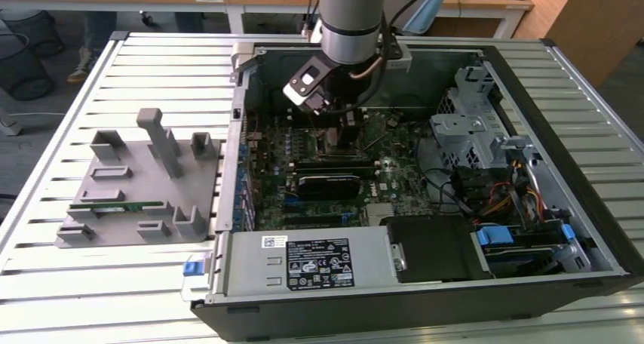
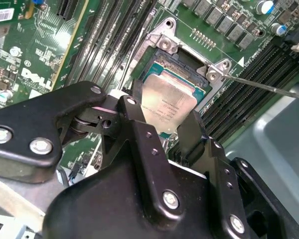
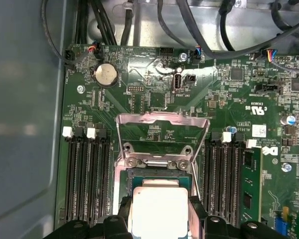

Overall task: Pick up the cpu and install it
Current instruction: 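Place the cpu into insertion slot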

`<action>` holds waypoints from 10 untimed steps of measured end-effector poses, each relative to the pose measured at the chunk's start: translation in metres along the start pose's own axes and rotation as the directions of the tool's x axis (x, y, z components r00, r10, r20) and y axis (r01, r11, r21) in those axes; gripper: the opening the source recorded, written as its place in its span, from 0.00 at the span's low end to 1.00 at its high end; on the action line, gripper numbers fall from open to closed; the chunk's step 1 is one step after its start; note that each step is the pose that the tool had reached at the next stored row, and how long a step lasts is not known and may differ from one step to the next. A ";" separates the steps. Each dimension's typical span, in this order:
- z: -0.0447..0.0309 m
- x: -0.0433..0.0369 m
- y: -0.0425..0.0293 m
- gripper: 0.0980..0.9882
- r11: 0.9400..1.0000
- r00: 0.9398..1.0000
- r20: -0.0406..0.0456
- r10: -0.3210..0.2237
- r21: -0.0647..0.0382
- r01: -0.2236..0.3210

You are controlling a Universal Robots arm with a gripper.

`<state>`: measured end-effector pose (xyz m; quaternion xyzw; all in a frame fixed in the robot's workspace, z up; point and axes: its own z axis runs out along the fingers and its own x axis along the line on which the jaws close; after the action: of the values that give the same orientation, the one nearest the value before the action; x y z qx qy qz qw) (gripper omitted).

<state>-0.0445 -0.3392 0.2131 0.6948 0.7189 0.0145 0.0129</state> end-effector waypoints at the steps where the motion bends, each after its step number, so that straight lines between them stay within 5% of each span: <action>1: 0.0011 0.0004 0.0000 0.48 1.000 1.000 0.000 0.000 0.000 0.000; 10: 0.0083 0.0032 -0.0012 0.48 1.000 1.000 0.000 0.009 0.000 -0.009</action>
<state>-0.0454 -0.3360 0.2047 0.6979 0.7159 0.0145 0.0130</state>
